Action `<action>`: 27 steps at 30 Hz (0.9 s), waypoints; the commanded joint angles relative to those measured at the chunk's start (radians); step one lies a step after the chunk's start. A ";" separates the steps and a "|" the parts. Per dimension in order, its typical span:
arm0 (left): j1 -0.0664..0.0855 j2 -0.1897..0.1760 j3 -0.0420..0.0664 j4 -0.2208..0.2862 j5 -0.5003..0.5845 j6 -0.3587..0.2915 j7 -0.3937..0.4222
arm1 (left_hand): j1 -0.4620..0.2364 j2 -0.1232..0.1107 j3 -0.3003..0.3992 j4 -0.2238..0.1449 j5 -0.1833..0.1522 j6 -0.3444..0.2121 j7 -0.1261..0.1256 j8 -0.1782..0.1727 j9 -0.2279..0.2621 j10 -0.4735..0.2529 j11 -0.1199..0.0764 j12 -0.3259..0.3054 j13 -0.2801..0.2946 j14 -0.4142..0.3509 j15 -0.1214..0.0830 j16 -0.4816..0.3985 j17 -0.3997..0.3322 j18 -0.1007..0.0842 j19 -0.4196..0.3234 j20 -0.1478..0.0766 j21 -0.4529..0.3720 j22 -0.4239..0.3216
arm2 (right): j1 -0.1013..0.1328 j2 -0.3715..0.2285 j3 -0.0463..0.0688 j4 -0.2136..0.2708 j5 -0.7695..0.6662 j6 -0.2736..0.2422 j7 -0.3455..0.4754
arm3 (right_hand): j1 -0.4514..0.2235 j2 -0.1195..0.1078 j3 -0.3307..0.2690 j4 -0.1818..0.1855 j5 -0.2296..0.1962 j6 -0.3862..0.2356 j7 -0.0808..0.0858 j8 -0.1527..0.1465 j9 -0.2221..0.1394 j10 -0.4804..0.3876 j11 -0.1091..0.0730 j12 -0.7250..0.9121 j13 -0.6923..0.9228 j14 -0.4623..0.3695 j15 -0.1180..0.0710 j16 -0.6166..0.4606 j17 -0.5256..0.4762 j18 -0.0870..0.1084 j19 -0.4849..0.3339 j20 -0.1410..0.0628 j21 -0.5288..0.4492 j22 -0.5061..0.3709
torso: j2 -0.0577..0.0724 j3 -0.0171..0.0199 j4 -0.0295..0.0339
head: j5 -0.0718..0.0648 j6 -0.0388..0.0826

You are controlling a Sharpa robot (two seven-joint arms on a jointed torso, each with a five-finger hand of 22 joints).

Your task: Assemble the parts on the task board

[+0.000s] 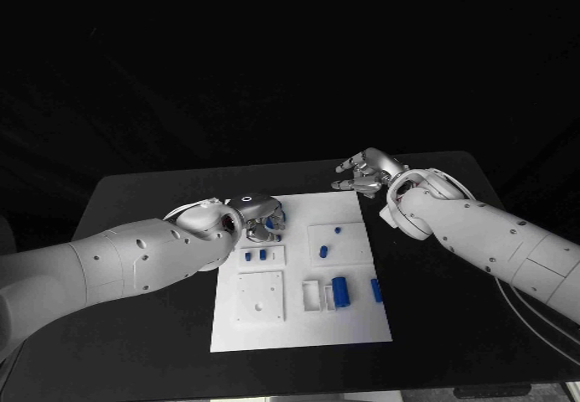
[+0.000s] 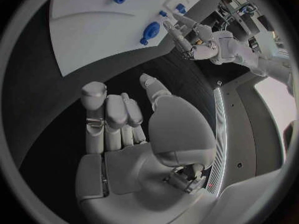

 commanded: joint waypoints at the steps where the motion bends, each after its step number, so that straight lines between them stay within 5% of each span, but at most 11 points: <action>1: -0.003 0.003 0.000 -0.007 -0.024 0.017 -0.002 | 0.006 0.000 0.010 -0.001 0.005 0.009 0.000 -0.004 -0.001 -0.003 -0.001 -0.003 -0.001 0.003 -0.005 -0.001 -0.002 0.005 0.003 -0.003 0.007 0.023 | 0.000 0.001 0.000 0.002 -0.002 0.000 0.010 | -0.012 0.000 0.005 0.001 0.004 0.005 0.001 -0.002 0.001 -0.007 -0.001 -0.005 -0.003 -0.002 -0.006 -0.009 -0.003 0.019 0.029 0.000 -0.012 0.081 | 0.001 0.0001 -0.0002 | 0.002 0.000; 11: -0.011 0.012 0.000 -0.028 -0.025 0.007 0.006 | 0.002 0.005 0.036 0.001 0.001 0.013 0.000 -0.004 -0.001 0.002 -0.002 -0.003 -0.001 0.007 -0.006 0.003 0.000 0.006 -0.004 -0.005 0.035 0.022 | 0.000 0.002 0.000 0.004 -0.001 -0.002 0.014 | -0.014 0.001 0.007 -0.002 0.004 0.004 0.001 -0.002 0.001 -0.015 -0.003 -0.028 -0.023 -0.005 -0.006 -0.042 -0.026 0.020 0.026 -0.001 -0.060 0.070 | 0.000 0.0001 0.0007 | -0.002 -0.001; 16: -0.014 0.017 0.000 -0.037 -0.025 0.006 0.012 | 0.003 0.005 0.037 0.002 0.001 0.012 0.000 -0.004 -0.001 0.001 -0.002 -0.003 -0.001 0.010 -0.006 0.004 0.001 0.006 -0.003 -0.005 0.038 0.022 | 0.000 0.002 0.000 0.001 0.010 -0.011 0.031 | -0.016 0.008 0.008 -0.031 0.003 0.008 -0.002 -0.001 0.002 -0.109 -0.013 -0.299 -0.297 -0.040 -0.014 -0.346 -0.253 0.014 0.001 -0.008 -0.483 -0.123 | 0.000 0.0009 -0.0006 | -0.002 -0.004; 27: -0.023 0.027 0.000 -0.047 -0.018 -0.004 0.018 | 0.000 -0.002 0.037 0.006 0.000 -0.017 0.002 -0.004 -0.002 -0.009 0.001 -0.003 -0.001 0.017 -0.005 0.008 0.002 0.008 0.001 -0.004 0.046 0.021 | 0.000 0.005 0.000 -0.010 0.044 -0.032 0.059 | -0.012 0.006 0.057 -0.067 -0.031 -0.014 0.006 -0.002 0.001 -0.195 0.004 -0.445 -0.593 -0.136 0.012 -0.495 -0.448 -0.001 -0.051 0.019 -0.655 -0.358 | 0.000 0.0005 0.0014 | -0.005 -0.005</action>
